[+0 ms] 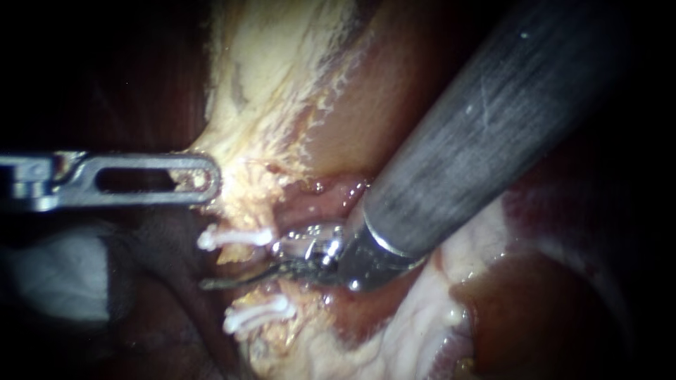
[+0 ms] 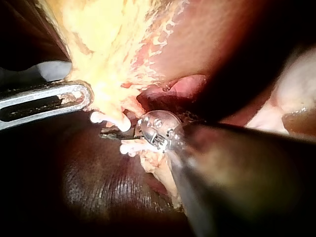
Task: Go back from the cut left tube
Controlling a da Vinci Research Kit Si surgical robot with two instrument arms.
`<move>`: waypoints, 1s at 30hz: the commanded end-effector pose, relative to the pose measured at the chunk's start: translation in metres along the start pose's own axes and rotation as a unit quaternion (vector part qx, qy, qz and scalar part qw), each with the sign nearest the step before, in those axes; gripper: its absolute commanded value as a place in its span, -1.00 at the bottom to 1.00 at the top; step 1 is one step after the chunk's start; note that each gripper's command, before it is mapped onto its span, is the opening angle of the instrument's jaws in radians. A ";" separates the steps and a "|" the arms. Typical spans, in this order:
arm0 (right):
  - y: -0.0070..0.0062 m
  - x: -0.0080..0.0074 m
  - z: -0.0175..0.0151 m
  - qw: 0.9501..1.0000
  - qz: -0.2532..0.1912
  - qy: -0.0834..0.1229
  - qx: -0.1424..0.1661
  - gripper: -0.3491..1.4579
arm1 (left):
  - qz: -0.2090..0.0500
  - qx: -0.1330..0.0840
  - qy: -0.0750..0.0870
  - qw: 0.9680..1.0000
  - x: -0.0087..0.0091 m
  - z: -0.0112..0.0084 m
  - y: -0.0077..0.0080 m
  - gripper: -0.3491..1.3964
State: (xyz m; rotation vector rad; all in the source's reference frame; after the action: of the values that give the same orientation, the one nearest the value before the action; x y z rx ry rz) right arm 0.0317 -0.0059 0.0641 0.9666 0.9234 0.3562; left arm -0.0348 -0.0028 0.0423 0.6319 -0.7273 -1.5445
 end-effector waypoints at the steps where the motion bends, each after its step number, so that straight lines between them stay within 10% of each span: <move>1: -0.0001 0.0001 0.0000 1.000 0.000 0.000 0.000 -1.00 | -0.003 0.001 0.000 1.000 0.0000 0.0000 0.0000 -1.00; 13: -0.0006 0.0004 0.0003 1.000 0.003 0.003 -0.007 -1.00 | -0.002 0.001 0.000 1.000 0.0001 0.0001 0.0002 -1.00; 30: -0.0006 0.0005 0.0002 1.000 -0.017 0.007 -0.023 0.06 | -0.005 0.001 0.000 1.000 0.0001 0.0000 0.0003 -1.00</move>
State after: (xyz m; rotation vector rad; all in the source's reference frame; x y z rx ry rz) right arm 0.0321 -0.0060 0.0633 0.9029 0.9435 0.3469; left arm -0.0346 -0.0029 0.0426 0.6356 -0.7254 -1.5521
